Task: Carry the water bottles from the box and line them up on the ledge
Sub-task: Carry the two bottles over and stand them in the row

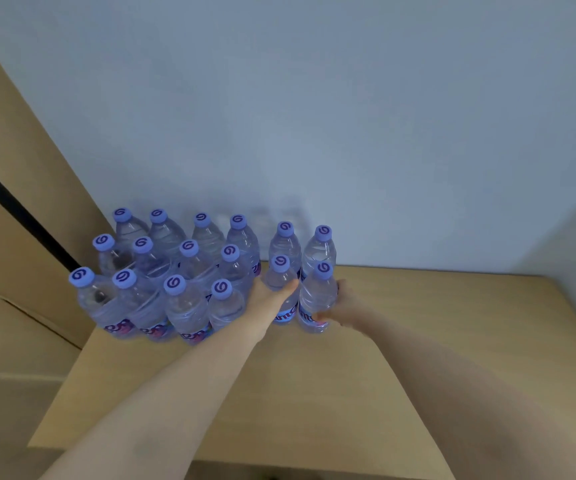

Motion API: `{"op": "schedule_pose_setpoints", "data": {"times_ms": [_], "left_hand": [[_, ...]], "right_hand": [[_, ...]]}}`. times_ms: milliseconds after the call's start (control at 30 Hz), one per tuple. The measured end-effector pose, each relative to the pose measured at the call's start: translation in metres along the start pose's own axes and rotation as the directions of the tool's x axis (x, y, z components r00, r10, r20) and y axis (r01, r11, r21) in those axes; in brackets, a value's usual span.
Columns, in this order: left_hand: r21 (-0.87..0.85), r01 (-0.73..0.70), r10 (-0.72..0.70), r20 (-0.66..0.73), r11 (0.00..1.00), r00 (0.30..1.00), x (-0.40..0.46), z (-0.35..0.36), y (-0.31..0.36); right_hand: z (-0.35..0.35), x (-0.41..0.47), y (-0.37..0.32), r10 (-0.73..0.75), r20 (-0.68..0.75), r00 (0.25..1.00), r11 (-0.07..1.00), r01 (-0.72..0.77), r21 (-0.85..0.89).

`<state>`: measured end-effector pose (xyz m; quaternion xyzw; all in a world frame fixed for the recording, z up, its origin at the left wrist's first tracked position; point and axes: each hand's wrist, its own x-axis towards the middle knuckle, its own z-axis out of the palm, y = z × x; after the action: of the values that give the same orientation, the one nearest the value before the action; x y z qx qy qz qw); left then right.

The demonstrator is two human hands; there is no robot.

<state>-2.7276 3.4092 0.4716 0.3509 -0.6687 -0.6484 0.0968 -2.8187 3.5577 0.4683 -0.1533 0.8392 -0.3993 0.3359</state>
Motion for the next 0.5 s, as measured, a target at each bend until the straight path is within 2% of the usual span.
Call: {"op": "schedule_pose_setpoints", "data": {"times_ms": [133, 267, 500], "left_hand": [[0.042, 0.000, 0.004, -0.092, 0.999, 0.996, -0.001, 0.000, 0.003], [0.124, -0.005, 0.024, -0.149, 0.992, 0.989, -0.003, 0.001, 0.001], [0.191, 0.010, 0.017, -0.139, 0.982, 0.990, 0.001, 0.002, 0.009]], "right_hand": [[0.002, -0.001, -0.002, -0.012, -0.012, 1.000, 0.999, 0.013, 0.032], [0.005, -0.005, -0.004, -0.106, -0.099, 0.989, 0.994, 0.107, 0.000], [-0.012, -0.006, -0.008, -0.212, -0.077, 0.974, 0.977, 0.210, -0.042]]}}
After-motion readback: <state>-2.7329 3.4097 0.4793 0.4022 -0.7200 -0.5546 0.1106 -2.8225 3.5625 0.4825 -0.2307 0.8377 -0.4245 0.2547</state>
